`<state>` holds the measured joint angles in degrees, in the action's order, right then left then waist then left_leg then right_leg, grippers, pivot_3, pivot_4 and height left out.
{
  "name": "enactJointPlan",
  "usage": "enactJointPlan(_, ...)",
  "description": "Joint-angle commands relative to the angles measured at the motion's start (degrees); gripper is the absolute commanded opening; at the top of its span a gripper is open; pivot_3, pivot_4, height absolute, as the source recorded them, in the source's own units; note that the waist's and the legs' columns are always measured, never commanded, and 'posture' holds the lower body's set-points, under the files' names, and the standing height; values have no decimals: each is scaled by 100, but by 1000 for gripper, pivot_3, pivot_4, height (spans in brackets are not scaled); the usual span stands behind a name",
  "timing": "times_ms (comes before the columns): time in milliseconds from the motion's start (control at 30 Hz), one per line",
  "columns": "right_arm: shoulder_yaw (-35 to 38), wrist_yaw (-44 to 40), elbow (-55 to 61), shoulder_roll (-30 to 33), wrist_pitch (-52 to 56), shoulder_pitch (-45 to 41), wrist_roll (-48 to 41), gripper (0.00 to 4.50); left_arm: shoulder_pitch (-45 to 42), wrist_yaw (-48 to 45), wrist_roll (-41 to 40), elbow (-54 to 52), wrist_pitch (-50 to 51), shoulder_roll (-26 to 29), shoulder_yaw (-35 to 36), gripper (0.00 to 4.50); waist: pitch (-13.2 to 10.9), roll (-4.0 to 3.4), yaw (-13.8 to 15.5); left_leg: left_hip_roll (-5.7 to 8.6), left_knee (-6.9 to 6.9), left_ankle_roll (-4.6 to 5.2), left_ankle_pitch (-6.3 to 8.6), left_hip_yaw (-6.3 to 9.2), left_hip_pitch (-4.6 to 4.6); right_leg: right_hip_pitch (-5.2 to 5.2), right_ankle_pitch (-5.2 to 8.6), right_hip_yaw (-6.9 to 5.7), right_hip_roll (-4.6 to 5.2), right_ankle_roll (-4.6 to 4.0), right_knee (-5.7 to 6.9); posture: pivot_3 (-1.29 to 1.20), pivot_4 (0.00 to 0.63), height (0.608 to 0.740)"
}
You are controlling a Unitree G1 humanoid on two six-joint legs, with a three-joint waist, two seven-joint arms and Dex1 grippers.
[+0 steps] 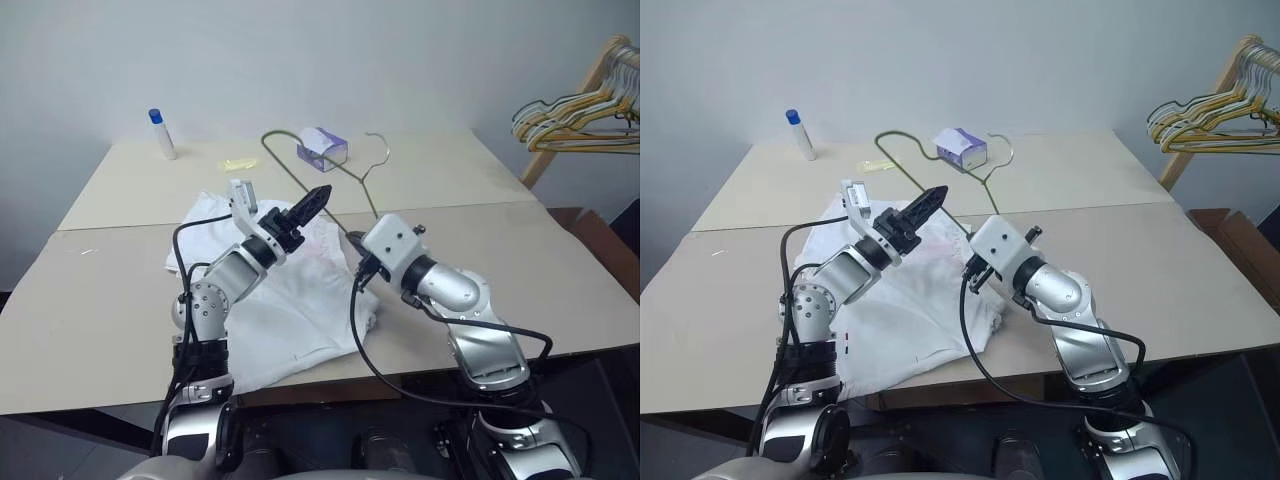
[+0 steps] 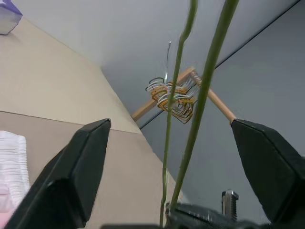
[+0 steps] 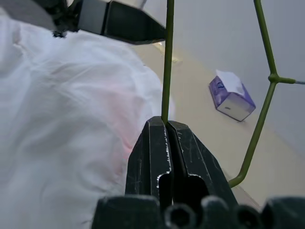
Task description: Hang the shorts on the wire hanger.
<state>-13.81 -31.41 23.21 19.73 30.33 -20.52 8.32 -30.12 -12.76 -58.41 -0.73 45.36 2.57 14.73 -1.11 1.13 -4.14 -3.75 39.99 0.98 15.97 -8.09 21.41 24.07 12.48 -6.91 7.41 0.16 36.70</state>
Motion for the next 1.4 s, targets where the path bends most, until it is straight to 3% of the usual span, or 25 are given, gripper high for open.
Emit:
enactJointPlan(33,-31,72,227,49,-93,-74,46,0,-167,-287,48,-145,-212,3,-72,2968,0,0,-1,0,0,0,0,0,0,0,0,-1,0,0,0,-93,0,740)
enactJointPlan(333,-60,224,54,93,-143,-128,139,0,-161,-245,324,113,-311,8,-108,38,-1,1,-1,0,-1,2,1,1,1,0,0,-2,0,0,-2,-96,0,740)
enactJointPlan(533,-269,227,30,204,-420,-169,349,0,-147,-477,764,155,-665,63,-234,38,-1,1,-2,0,-2,3,2,2,3,2,0,-3,0,0,-4,-96,0,740)
enactJointPlan(633,-468,153,81,289,-604,-186,478,814,-167,-793,898,155,-879,113,-293,0,-1,2,-11,-1,-3,3,2,2,4,2,0,-4,0,0,-5,-99,0,740)
enactJointPlan(767,-483,141,229,273,-508,-305,538,2223,-401,-1379,937,424,-1063,478,-161,0,-2,2,-21,-2,-8,3,1,3,4,6,1,-5,-2,-1,-4,-106,0,740)
enactJointPlan(967,630,-1141,1148,593,877,-533,-1370,4315,-910,-3235,604,999,-802,1762,109,0,-3,4,-103,-5,-12,3,1,7,10,9,0,-11,-6,-2,-12,-110,0,740)
enactJointPlan(1000,1072,-1522,1148,722,1398,-670,-2090,4477,-1022,-3709,399,1105,-579,2056,206,0,-4,5,-110,-4,-12,3,1,7,12,7,0,-11,-6,-2,-17,-112,0,740)
enactJointPlan(1100,2003,-2317,674,1072,3289,-1260,-3901,4477,-1265,-4895,17,1410,-215,2676,372,0,-5,7,-143,-5,-11,12,6,8,19,5,-3,-16,-6,-2,-33,-113,0,740)
enactJointPlan(1167,2371,-2588,129,1204,4004,-1615,-4665,4477,-1374,-5717,-98,1571,-152,2940,395,0,-5,7,-146,-7,-12,40,23,8,20,5,-6,-17,-6,-4,-39,-111,0,740)
enactJointPlan(1300,2471,-2942,-798,1406,4651,-2001,-5417,4477,-1630,-6453,-74,1899,23,3166,293,0,-4,6,-142,-8,-21,49,28,7,15,5,-6,-18,-7,-5,-40,-107,0,740)
enactJointPlan(1400,1981,-3086,-1066,1513,4492,-1992,-5424,4477,-1809,-6636,-91,2006,88,3087,282,0,-4,6,-139,-7,-20,48,28,7,18,5,-6,-18,-7,-5,-40,-103,0,740)
